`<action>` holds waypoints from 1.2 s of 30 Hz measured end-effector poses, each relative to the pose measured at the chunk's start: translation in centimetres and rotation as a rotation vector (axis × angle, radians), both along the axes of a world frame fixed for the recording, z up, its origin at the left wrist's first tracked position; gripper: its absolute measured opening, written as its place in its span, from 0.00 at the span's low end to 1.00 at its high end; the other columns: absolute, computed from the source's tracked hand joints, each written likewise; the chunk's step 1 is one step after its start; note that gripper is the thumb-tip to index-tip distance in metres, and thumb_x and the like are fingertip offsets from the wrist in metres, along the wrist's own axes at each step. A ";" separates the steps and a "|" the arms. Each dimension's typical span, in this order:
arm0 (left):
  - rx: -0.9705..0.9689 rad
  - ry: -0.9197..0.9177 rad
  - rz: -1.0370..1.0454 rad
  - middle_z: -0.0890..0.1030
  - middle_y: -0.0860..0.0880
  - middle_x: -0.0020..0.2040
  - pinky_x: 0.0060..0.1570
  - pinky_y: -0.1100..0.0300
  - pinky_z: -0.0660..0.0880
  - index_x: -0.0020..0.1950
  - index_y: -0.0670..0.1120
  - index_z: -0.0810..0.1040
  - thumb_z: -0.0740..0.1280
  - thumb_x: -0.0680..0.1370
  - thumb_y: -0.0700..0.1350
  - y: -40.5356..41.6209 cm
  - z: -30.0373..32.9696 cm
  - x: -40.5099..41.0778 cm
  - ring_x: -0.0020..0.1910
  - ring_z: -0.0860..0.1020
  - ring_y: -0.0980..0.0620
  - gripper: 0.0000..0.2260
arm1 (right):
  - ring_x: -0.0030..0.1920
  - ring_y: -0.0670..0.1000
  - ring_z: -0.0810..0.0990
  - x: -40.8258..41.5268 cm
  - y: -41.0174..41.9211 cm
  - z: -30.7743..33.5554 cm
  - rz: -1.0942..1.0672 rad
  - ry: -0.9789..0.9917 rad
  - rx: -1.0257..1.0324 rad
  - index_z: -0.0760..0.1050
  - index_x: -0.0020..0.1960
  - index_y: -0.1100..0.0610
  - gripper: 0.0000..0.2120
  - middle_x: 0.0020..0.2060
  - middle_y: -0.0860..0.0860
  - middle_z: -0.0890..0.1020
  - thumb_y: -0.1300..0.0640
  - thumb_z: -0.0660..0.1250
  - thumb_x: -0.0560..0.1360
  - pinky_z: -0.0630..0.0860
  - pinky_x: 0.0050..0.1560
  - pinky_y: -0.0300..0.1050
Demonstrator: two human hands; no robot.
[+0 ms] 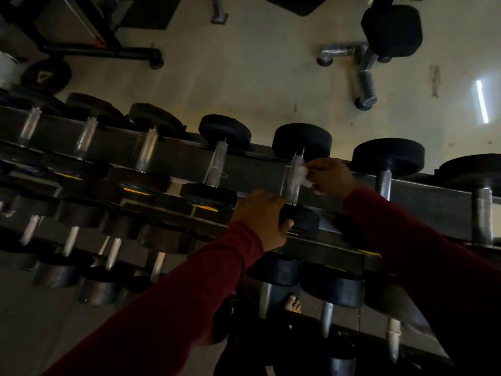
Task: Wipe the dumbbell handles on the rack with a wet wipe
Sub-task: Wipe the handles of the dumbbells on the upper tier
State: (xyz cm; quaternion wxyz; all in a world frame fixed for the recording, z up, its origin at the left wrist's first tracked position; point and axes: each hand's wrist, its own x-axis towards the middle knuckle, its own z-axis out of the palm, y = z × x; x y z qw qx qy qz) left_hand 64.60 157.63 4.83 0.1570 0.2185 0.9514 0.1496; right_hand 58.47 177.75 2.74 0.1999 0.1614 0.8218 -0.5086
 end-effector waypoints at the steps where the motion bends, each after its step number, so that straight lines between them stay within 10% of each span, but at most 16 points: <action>1: -0.026 0.048 -0.132 0.78 0.50 0.55 0.58 0.49 0.74 0.61 0.50 0.75 0.65 0.73 0.59 0.4 0.3 -0.3 0.59 0.72 0.48 0.20 | 0.43 0.52 0.81 0.5 0.6 0.0 -0.198 -0.062 -0.184 0.79 0.54 0.55 0.09 0.46 0.55 0.82 0.64 0.63 0.80 0.80 0.43 0.46; 12: -0.911 0.088 -0.638 0.73 0.36 0.63 0.55 0.39 0.75 0.68 0.41 0.72 0.58 0.80 0.40 12.4 -1.0 0.2 0.63 0.70 0.36 0.16 | 0.50 0.53 0.85 4.1 4.4 -2.3 -0.818 -0.167 -0.979 0.77 0.61 0.58 0.12 0.57 0.58 0.82 0.65 0.60 0.80 0.81 0.54 0.45; 20: -0.685 0.169 -0.607 0.76 0.42 0.58 0.51 0.41 0.76 0.61 0.42 0.76 0.65 0.77 0.38 10.8 -2.3 -0.2 0.59 0.71 0.40 0.13 | 0.53 0.52 0.81 5.0 4.6 -1.0 -0.814 -0.124 -1.044 0.75 0.64 0.55 0.13 0.58 0.56 0.81 0.61 0.60 0.81 0.73 0.66 0.47; 27: -0.423 0.176 -0.546 0.74 0.45 0.56 0.47 0.50 0.77 0.60 0.43 0.75 0.78 0.62 0.46 7.5 -1.0 -1.0 0.56 0.71 0.45 0.29 | 0.58 0.56 0.80 4.6 4.5 -1.0 -0.765 -0.145 -1.043 0.74 0.65 0.52 0.14 0.59 0.56 0.82 0.58 0.58 0.81 0.75 0.59 0.54; 36: 0.048 0.027 -0.135 0.72 0.56 0.55 0.57 0.54 0.69 0.58 0.54 0.73 0.75 0.65 0.61 4.2 -1.7 -0.4 0.57 0.69 0.53 0.25 | 0.56 0.54 0.84 4.8 4.4 -0.7 -0.720 -0.145 -1.004 0.77 0.61 0.55 0.12 0.55 0.56 0.85 0.61 0.62 0.80 0.81 0.54 0.45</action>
